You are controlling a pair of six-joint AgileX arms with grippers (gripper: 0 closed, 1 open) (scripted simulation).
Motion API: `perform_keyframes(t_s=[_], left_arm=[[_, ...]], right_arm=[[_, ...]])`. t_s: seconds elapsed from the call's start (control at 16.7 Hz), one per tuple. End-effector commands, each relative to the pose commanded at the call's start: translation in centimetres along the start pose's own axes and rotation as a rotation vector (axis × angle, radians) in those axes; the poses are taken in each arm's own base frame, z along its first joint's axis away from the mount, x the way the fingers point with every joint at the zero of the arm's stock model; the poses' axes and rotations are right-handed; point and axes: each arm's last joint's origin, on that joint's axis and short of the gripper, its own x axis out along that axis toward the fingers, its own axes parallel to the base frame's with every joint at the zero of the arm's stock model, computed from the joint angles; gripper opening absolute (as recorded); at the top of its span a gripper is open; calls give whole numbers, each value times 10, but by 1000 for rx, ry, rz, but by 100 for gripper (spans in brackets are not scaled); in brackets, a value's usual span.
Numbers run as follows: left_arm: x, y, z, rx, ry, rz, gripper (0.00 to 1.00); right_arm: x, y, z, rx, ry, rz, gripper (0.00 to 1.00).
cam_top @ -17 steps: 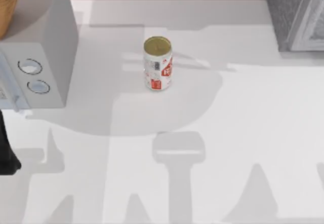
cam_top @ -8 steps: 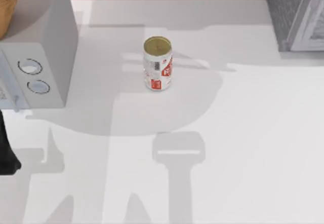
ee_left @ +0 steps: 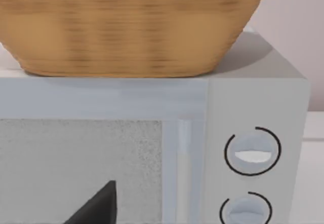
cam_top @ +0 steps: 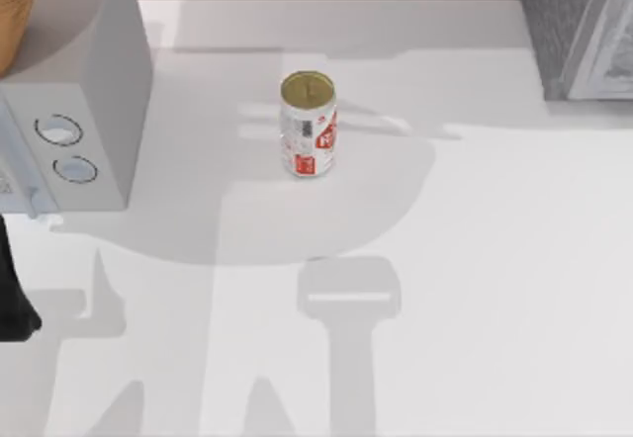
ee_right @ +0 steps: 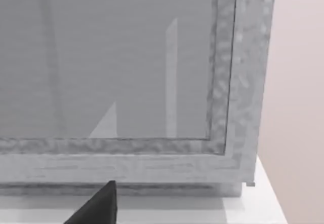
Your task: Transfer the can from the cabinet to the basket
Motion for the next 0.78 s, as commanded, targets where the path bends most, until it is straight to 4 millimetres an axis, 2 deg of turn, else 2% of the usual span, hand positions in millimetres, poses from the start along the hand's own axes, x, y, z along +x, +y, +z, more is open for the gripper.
perform_keyframes(t_s=[0.18, 0.36, 0.54, 0.78], left_arm=[[0, 0, 0, 0, 0, 0, 100], [0, 0, 0, 0, 0, 0, 100], [0, 0, 0, 0, 0, 0, 100], [0, 0, 0, 0, 0, 0, 100]], right_arm=[[5, -11, 11, -3, -2, -2, 100], [16, -35, 39, -5, -3, -2, 100], [28, -59, 83, 7, 5, -1, 100], [36, -74, 166, 28, 17, 1, 100]])
